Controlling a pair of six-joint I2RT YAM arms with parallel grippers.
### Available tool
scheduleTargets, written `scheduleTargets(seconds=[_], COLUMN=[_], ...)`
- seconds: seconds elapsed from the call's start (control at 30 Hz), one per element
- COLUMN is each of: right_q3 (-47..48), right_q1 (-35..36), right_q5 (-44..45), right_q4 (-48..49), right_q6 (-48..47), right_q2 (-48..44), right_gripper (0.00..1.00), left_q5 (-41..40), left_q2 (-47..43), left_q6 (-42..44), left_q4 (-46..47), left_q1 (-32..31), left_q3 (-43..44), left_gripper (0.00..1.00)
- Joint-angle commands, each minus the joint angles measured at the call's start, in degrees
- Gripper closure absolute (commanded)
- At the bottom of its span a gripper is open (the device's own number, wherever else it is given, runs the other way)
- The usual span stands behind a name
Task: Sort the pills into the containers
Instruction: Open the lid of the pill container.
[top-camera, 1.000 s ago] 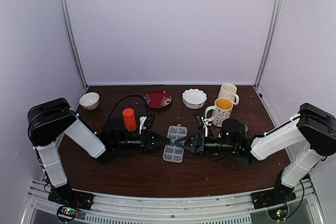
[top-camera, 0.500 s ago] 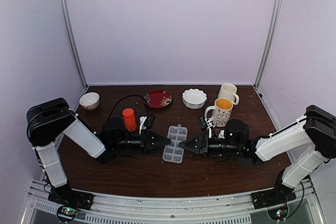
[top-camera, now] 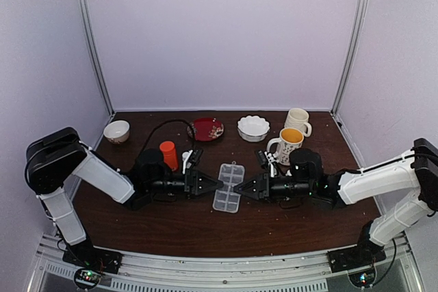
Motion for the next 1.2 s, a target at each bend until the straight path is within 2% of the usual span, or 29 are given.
scheduleTargets(seconds=[0.0, 0.2, 0.5, 0.67, 0.73, 0.8, 0.87, 1.0, 1.17], right_q3=[4.0, 5.2, 5.3, 3.9, 3.0, 2.3, 1.0, -2.0, -3.4], right_q1=[-0.3, -0.3, -0.4, -0.5, -0.7, -1.1, -1.8, -3.1, -3.1], right_q5=[6.6, 8.1, 7.7, 4.9, 4.3, 3.9, 3.2, 1.1, -2.2], right_q4=[-15.7, -18.5, -16.8, -11.0, -8.8, -7.8, -4.9, 1.5, 5.0], right_q6=[-6.7, -6.9, -6.0, -4.0, -3.1, -2.4, -1.0, 1.5, 0.7], right_q2=[-1.7, -0.9, -0.3, -0.1, 0.1, 0.3, 0.5, -0.2, -2.7], right_gripper=[0.81, 0.76, 0.68, 0.67, 0.61, 0.49, 0.42, 0.42, 0.42], left_q5=[-3.0, -4.7, -5.5, -5.2, -5.0, -4.4, -3.9, -2.9, -1.4], left_q2=[-1.7, -3.6, -4.1, -3.9, -3.7, -3.4, -3.3, -3.3, -3.3], left_q6=[3.5, 6.6, 7.5, 7.5, 6.9, 5.8, 5.0, 2.7, 0.1], left_q4=[-8.5, -14.1, -15.7, -15.6, -14.2, -12.3, -11.2, -7.5, -3.3], left_q1=[0.8, 0.8, 0.8, 0.8, 0.8, 0.8, 0.8, 0.8, 0.8], left_q3=[1.5, 2.3, 2.5, 2.7, 2.5, 2.3, 2.3, 2.0, 2.1], left_gripper=[0.87, 0.87, 0.87, 0.87, 0.87, 0.87, 0.87, 0.87, 0.87])
